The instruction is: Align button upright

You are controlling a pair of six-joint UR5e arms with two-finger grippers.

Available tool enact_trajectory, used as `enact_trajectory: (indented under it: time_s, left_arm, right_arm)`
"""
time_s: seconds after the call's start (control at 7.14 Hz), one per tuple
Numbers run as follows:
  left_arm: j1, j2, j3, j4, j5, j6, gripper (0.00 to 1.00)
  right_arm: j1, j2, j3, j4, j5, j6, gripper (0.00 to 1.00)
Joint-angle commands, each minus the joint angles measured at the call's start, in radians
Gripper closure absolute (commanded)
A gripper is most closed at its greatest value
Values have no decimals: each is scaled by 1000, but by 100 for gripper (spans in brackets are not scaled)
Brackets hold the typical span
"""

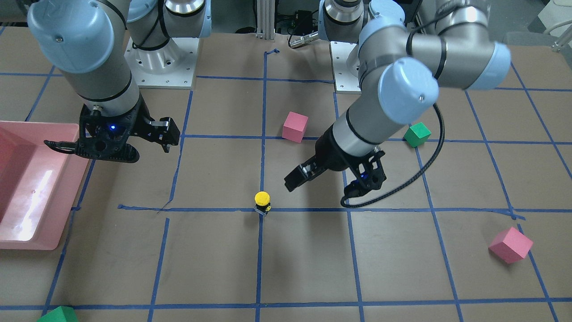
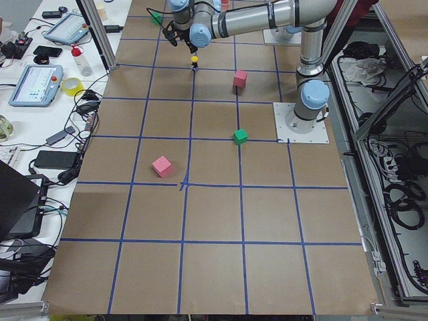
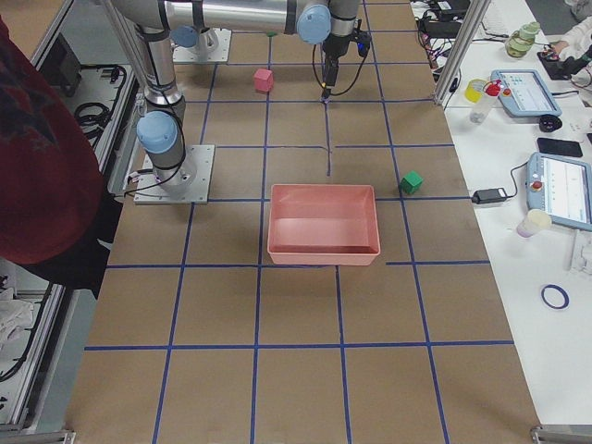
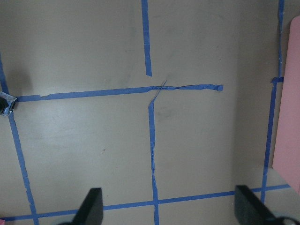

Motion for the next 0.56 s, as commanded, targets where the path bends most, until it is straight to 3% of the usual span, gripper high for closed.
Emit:
enact_trajectory:
  time_s: [0.0, 0.28, 0.42]
  left_arm:
    - [0, 130, 33, -162, 131, 420, 0]
    - [5, 201, 7, -164, 299, 624, 0]
    - [23, 236, -27, -149, 304, 715, 0]
  right_arm:
    - [0, -3, 16, -2, -1, 1, 0]
    - [0, -4, 18, -2, -1, 0, 0]
    - [0, -3, 18, -2, -1, 0, 0]
